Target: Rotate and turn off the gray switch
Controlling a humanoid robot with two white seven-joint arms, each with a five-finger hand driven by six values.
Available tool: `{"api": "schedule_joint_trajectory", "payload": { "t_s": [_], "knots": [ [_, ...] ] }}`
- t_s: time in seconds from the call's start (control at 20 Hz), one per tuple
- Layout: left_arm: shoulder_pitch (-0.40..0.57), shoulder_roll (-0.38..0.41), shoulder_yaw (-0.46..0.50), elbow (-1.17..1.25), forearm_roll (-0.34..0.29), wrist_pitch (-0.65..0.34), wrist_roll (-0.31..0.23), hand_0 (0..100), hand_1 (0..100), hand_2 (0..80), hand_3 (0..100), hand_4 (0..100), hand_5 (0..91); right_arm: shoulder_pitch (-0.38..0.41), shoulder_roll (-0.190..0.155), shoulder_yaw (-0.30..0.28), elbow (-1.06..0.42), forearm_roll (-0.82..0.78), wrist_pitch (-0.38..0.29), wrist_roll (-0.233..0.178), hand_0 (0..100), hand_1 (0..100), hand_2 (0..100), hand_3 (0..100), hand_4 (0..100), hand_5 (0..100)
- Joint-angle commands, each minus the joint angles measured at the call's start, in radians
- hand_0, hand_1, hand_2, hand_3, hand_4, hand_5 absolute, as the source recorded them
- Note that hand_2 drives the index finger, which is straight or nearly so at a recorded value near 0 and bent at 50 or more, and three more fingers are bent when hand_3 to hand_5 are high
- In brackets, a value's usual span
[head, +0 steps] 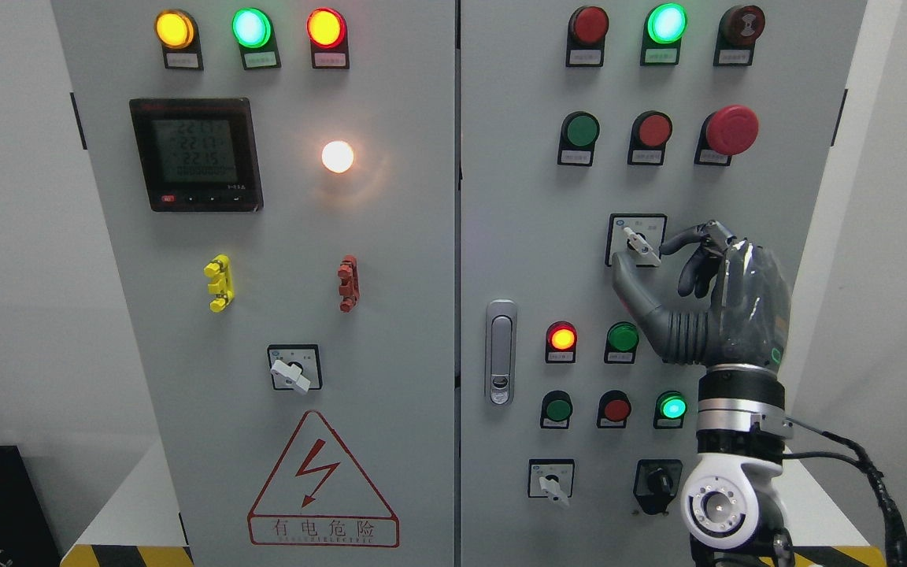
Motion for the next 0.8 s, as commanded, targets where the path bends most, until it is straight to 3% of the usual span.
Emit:
{"api": "schedule_joint_trajectory", "payload": {
  "t_s": [0.0,0.75],
  "knots": [
    [-0.009,0.0,0.008,-0.026,0.02,0.0,0.0,12,39,0.0,0,0,0.0,-0.011,-0.002,-0.013,0.016,0.0,0.001,-0.005,6,49,59,95,99,100],
    [-0.009,0.0,0.008,-0.026,0.018,0.0,0.0,12,39,0.0,0,0,0.0,-0.022,-0.002,-0.01,0.016,0.003,0.019,-0.003,6,47,60,96,99,100]
  ]
}}
